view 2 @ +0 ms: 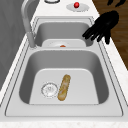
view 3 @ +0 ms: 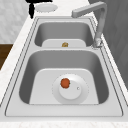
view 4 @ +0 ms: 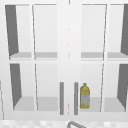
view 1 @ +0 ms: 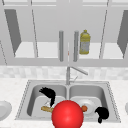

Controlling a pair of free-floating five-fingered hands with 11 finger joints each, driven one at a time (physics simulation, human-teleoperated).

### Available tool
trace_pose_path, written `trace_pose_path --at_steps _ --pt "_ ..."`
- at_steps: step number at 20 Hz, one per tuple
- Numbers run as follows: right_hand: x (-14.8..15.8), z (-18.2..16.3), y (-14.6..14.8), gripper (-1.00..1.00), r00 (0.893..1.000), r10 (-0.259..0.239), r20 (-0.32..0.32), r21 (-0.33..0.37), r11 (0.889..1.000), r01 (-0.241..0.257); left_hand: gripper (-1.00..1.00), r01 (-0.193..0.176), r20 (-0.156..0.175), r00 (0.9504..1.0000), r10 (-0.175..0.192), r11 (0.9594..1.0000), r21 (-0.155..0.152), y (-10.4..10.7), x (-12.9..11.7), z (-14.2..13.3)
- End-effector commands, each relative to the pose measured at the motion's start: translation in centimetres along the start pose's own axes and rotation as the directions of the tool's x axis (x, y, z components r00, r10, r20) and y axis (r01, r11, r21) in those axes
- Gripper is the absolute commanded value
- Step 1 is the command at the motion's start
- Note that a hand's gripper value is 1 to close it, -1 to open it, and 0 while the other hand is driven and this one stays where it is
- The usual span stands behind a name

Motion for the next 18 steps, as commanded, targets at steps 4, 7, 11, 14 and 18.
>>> trace_pose_path --at_steps 4,7,11,14,18 --pt "0.0 0.0 0.0 0.00 1.000 0.000 0.000 0.000 1.000 0.000 -1.00 0.021 0.158 0.9873 -0.018 0.9997 -0.013 -3.1 -0.3 -0.4" --pt "0.0 0.0 0.0 0.00 1.000 0.000 0.000 0.000 1.000 0.000 -1.00 0.020 0.193 0.9810 -0.017 0.9997 -0.011 -4.5 -0.5 -0.6" --pt "0.0 0.0 0.0 0.00 1.000 0.000 0.000 0.000 1.000 0.000 -1.00 0.019 0.241 0.9704 -0.016 0.9998 -0.008 -6.2 -0.7 -0.9" --pt "0.0 0.0 0.0 0.00 1.000 0.000 0.000 0.000 1.000 0.000 -1.00 0.018 0.276 0.9609 -0.016 0.9998 -0.006 -7.5 -0.8 -1.1" --pt "0.0 0.0 0.0 0.00 1.000 0.000 0.000 0.000 1.000 0.000 -1.00 0.018 0.323 0.9462 -0.015 0.9998 -0.004 -8.5 -0.9 -1.2"
